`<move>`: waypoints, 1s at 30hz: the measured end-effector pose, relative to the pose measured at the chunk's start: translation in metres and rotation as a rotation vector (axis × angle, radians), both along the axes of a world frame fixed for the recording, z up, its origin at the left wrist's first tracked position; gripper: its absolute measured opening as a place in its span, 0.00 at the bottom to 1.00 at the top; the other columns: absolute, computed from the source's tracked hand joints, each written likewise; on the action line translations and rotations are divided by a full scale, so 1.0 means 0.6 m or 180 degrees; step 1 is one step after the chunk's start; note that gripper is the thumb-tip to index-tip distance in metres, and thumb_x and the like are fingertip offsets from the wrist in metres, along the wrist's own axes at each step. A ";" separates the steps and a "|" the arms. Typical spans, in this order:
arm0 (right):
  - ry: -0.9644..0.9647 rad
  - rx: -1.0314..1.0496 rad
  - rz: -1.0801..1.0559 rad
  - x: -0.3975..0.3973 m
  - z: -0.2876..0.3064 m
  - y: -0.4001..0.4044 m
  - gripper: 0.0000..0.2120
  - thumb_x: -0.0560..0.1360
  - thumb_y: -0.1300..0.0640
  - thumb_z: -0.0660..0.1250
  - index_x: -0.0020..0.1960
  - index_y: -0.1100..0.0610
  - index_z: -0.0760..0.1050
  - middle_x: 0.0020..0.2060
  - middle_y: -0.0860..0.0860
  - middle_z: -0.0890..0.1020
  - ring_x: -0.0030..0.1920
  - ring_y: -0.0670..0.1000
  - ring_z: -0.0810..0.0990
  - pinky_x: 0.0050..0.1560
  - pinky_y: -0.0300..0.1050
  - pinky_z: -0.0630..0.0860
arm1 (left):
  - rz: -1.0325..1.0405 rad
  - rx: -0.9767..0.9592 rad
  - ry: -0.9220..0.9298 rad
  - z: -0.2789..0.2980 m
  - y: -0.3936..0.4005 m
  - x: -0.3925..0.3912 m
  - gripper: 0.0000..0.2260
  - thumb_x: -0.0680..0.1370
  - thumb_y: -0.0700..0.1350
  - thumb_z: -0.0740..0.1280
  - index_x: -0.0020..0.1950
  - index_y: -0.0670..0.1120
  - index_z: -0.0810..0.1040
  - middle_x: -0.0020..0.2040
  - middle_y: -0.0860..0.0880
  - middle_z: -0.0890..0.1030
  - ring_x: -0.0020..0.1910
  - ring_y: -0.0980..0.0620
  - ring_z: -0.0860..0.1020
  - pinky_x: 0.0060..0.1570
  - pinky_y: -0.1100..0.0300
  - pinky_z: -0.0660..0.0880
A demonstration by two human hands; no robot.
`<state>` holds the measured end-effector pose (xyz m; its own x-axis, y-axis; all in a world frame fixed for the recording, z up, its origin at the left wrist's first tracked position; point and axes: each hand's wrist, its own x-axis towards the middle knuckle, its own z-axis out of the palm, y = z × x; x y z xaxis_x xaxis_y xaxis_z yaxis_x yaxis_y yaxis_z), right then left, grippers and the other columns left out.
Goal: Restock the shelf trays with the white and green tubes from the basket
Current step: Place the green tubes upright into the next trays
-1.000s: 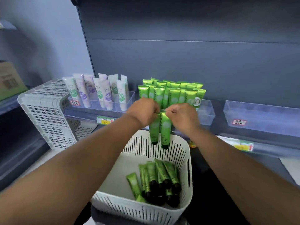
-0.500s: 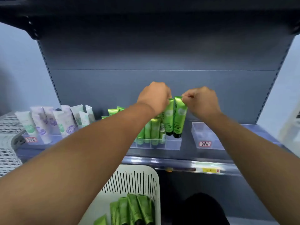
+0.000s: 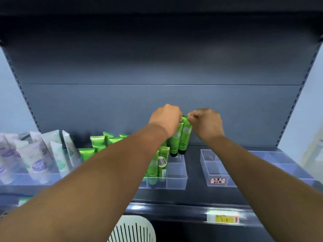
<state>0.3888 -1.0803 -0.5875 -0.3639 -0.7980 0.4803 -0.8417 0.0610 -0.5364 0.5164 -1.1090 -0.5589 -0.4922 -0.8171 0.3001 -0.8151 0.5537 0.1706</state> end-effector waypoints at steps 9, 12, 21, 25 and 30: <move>0.0060 0.0774 0.0361 -0.008 -0.069 -0.051 0.10 0.77 0.58 0.63 0.51 0.56 0.83 0.52 0.54 0.84 0.55 0.56 0.80 0.57 0.47 0.76 | 0.0072 0.0224 -0.0414 -0.071 -0.048 -0.014 0.13 0.77 0.37 0.63 0.58 0.46 0.80 0.57 0.42 0.80 0.57 0.39 0.78 0.55 0.52 0.75; 0.0216 0.1032 0.0351 -0.008 -0.082 -0.053 0.11 0.77 0.58 0.62 0.52 0.55 0.83 0.51 0.56 0.83 0.55 0.58 0.80 0.55 0.46 0.76 | 0.0072 0.0294 -0.0447 -0.088 -0.054 -0.017 0.14 0.76 0.36 0.62 0.58 0.46 0.80 0.57 0.42 0.79 0.56 0.39 0.78 0.55 0.52 0.75; 0.0395 0.1290 0.0424 0.003 -0.075 -0.038 0.10 0.80 0.55 0.57 0.51 0.58 0.76 0.53 0.57 0.80 0.56 0.59 0.77 0.52 0.47 0.74 | 0.0042 0.0123 -0.0479 -0.079 -0.046 -0.005 0.12 0.77 0.39 0.64 0.59 0.46 0.78 0.58 0.43 0.78 0.59 0.41 0.76 0.53 0.52 0.74; 0.0673 0.1331 0.0558 0.034 -0.068 -0.008 0.26 0.81 0.50 0.55 0.77 0.58 0.56 0.76 0.54 0.61 0.76 0.54 0.59 0.74 0.48 0.58 | -0.0012 -0.0080 -0.0465 -0.067 -0.023 0.030 0.13 0.78 0.47 0.66 0.60 0.44 0.75 0.60 0.43 0.77 0.63 0.42 0.73 0.57 0.51 0.72; 0.1098 0.1450 0.0536 0.100 -0.061 0.035 0.31 0.82 0.46 0.52 0.79 0.57 0.45 0.78 0.52 0.48 0.78 0.52 0.45 0.76 0.51 0.47 | 0.0067 -0.0111 -0.0741 -0.071 0.023 0.104 0.29 0.78 0.53 0.64 0.75 0.44 0.60 0.75 0.45 0.63 0.77 0.47 0.57 0.74 0.53 0.56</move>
<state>0.4489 -1.0591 -0.6244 -0.0984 -0.9847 0.1439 -0.9808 0.0715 -0.1815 0.5789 -1.0951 -0.6014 -0.5344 -0.8190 0.2088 -0.8417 0.5383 -0.0423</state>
